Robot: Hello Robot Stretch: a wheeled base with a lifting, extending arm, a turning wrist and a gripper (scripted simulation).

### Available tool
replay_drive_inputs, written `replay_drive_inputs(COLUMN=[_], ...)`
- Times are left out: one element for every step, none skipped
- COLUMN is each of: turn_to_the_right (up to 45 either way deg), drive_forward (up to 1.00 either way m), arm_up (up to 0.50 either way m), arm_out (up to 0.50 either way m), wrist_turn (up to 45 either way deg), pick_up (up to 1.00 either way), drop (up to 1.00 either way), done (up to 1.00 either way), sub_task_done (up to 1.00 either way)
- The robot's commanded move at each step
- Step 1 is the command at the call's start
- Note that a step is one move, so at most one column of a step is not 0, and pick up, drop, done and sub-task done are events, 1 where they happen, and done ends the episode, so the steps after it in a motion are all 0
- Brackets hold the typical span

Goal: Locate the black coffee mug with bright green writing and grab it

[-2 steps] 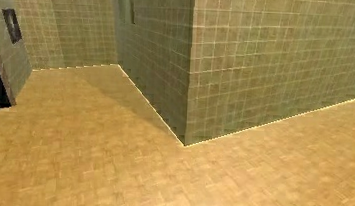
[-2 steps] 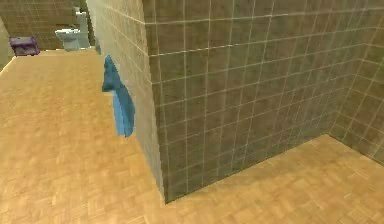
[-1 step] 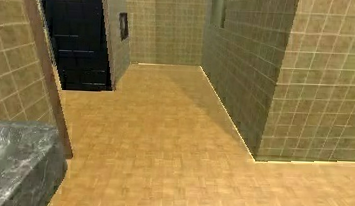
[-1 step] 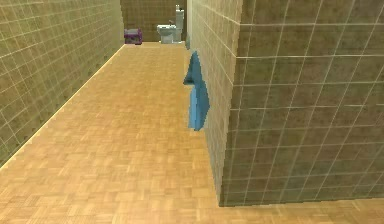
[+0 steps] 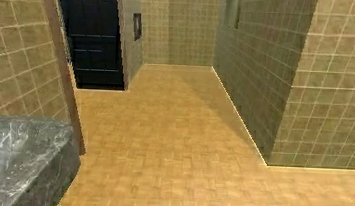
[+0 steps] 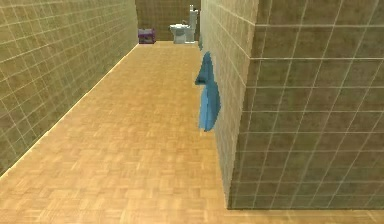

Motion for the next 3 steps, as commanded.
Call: replay_drive_inputs(turn_to_the_right=[0.0, 42.0, 0.0], drive_forward=[0.85, 0.00, 0.20], arm_up=[0.00, 0.00, 0.00], arm_out=[0.00, 0.00, 0.00], wrist_turn=[0.0, 0.0, 0.0], pick_up=[0.00, 0.00, 0.00], drop=[0.00, 0.00, 0.00], done=[0.00, 0.00, 0.00], sub_task_done=[0.00, 0.00, 0.00])
